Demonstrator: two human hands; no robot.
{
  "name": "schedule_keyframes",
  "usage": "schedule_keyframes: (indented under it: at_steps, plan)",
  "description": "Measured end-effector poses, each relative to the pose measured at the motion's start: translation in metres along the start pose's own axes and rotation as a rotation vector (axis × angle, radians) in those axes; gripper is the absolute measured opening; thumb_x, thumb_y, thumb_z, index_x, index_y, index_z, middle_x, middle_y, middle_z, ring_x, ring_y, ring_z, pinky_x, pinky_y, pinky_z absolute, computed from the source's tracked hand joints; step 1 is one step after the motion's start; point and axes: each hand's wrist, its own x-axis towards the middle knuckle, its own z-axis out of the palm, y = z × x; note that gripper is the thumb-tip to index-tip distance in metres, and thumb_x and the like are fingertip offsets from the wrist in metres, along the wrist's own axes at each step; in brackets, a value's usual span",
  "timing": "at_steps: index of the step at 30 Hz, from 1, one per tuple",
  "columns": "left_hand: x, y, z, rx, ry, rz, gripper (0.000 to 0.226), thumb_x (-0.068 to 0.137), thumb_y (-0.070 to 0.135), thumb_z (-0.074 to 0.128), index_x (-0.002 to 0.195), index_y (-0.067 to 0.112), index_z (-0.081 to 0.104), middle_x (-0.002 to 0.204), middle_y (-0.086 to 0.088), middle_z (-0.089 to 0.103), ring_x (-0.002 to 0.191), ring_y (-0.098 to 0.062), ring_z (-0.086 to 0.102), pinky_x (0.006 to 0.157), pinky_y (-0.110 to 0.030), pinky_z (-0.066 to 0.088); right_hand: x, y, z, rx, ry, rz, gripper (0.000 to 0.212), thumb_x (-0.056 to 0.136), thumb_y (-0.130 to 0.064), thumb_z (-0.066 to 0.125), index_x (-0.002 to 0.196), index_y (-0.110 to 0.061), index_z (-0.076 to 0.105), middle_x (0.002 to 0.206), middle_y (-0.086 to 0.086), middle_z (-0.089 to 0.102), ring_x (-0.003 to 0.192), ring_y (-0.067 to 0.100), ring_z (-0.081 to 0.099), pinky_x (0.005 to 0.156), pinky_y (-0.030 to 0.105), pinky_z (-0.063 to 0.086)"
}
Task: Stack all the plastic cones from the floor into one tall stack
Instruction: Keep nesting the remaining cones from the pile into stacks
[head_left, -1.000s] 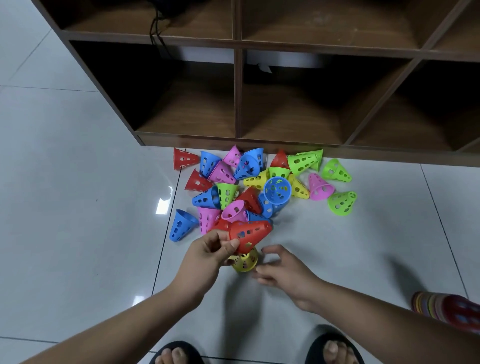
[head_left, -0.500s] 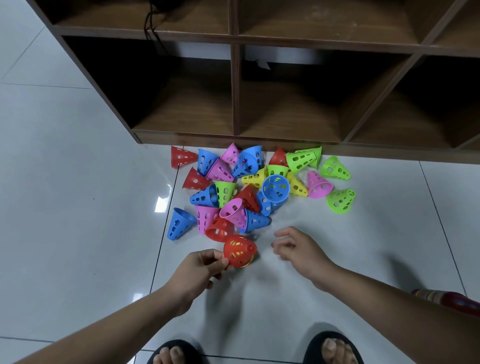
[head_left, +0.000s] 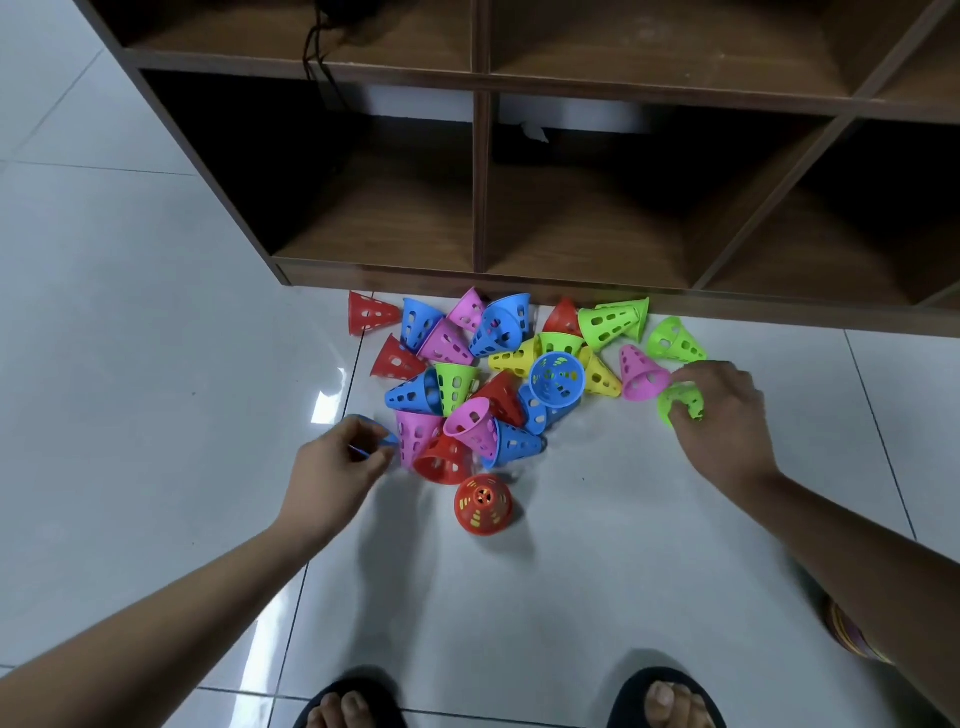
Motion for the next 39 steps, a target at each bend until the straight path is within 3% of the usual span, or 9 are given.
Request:
schedule_keyframes:
  at_steps: [3, 5, 7, 11, 18, 23, 28, 33, 39]
  plan:
    - [0.008, -0.011, -0.008, 0.078, 0.078, 0.095, 0.019, 0.089, 0.024, 0.080, 0.099, 0.035, 0.069, 0.102, 0.015, 0.071, 0.086, -0.008, 0.066, 0.075, -0.030, 0.051, -0.002, 0.016, 0.007, -0.098, -0.069, 0.038, 0.051, 0.076, -0.006, 0.079, 0.123, -0.015, 0.064, 0.128, 0.012, 0.062, 0.108, 0.045, 0.057, 0.084, 0.050, 0.048]
    - [0.013, -0.023, -0.010, 0.160, 0.102, 0.135, 0.032, 0.089, 0.024, 0.081, 0.112, 0.039, 0.065, 0.119, 0.012, 0.061, 0.102, -0.012, 0.062, 0.084, -0.031, 0.050, -0.005, 0.025, 0.013, -0.099, -0.135, 0.078, 0.056, 0.078, -0.008, 0.080, 0.130, -0.012, 0.062, 0.132, 0.016, 0.060, 0.107, 0.049, 0.058, 0.085, 0.053, 0.051]
    - [0.016, -0.034, -0.010, 0.216, 0.057, 0.146, 0.045, 0.089, 0.027, 0.083, 0.126, 0.040, 0.060, 0.130, 0.010, 0.055, 0.118, -0.017, 0.057, 0.093, -0.034, 0.050, -0.009, 0.029, 0.017, -0.040, -0.213, 0.129, 0.056, 0.084, -0.007, 0.076, 0.137, -0.011, 0.059, 0.135, 0.018, 0.059, 0.108, 0.049, 0.057, 0.089, 0.053, 0.053]
    - [0.015, -0.050, -0.006, 0.278, -0.060, 0.189, 0.060, 0.089, 0.029, 0.084, 0.140, 0.036, 0.053, 0.140, 0.008, 0.058, 0.125, -0.022, 0.057, 0.098, -0.037, 0.051, -0.026, 0.024, 0.023, 0.045, -0.314, 0.120, 0.051, 0.092, -0.006, 0.071, 0.142, -0.010, 0.057, 0.126, 0.019, 0.062, 0.112, 0.044, 0.060, 0.097, 0.049, 0.052]
    - [-0.001, -0.061, 0.006, 0.229, -0.102, 0.128, 0.072, 0.088, 0.034, 0.087, 0.145, 0.035, 0.044, 0.139, 0.004, 0.059, 0.115, -0.019, 0.066, 0.093, -0.037, 0.062, -0.070, -0.013, 0.030, 0.264, -0.422, 0.116, 0.058, 0.086, -0.017, 0.084, 0.139, -0.021, 0.060, 0.131, 0.001, 0.066, 0.119, 0.025, 0.063, 0.103, 0.041, 0.052]
    - [-0.015, -0.066, 0.012, 0.228, -0.129, 0.133, 0.069, 0.086, 0.042, 0.087, 0.140, 0.035, 0.044, 0.121, 0.007, 0.065, 0.099, -0.015, 0.066, 0.083, -0.025, 0.055, -0.088, -0.047, 0.023, 0.358, -0.503, 0.115, 0.052, 0.085, -0.027, 0.086, 0.131, -0.032, 0.062, 0.121, -0.009, 0.067, 0.109, 0.011, 0.064, 0.099, 0.035, 0.052]
    - [-0.024, -0.060, 0.008, 0.157, -0.192, 0.117, 0.071, 0.085, 0.042, 0.087, 0.140, 0.044, 0.043, 0.119, 0.012, 0.068, 0.097, -0.006, 0.069, 0.078, -0.018, 0.052, -0.082, -0.105, -0.005, 0.465, -0.442, 0.080, 0.046, 0.088, -0.040, 0.082, 0.130, -0.040, 0.062, 0.109, -0.020, 0.065, 0.099, -0.001, 0.059, 0.081, 0.007, 0.042]
    - [-0.040, -0.046, 0.005, 0.116, -0.215, 0.238, 0.073, 0.082, 0.037, 0.087, 0.141, 0.049, 0.046, 0.128, 0.026, 0.062, 0.102, -0.005, 0.065, 0.076, -0.012, 0.049, -0.082, -0.152, -0.024, 0.575, -0.417, -0.026, 0.047, 0.090, -0.042, 0.081, 0.133, -0.040, 0.062, 0.112, -0.021, 0.063, 0.104, -0.001, 0.056, 0.085, 0.006, 0.041]
    - [-0.048, -0.011, 0.004, 0.086, -0.250, 0.402, 0.076, 0.081, 0.024, 0.086, 0.147, 0.041, 0.052, 0.132, 0.022, 0.050, 0.102, -0.012, 0.062, 0.079, -0.012, 0.048, -0.086, -0.170, -0.016, 0.582, -0.510, -0.149, 0.050, 0.092, -0.038, 0.081, 0.138, -0.031, 0.062, 0.115, -0.026, 0.059, 0.106, -0.010, 0.055, 0.088, 0.004, 0.040]
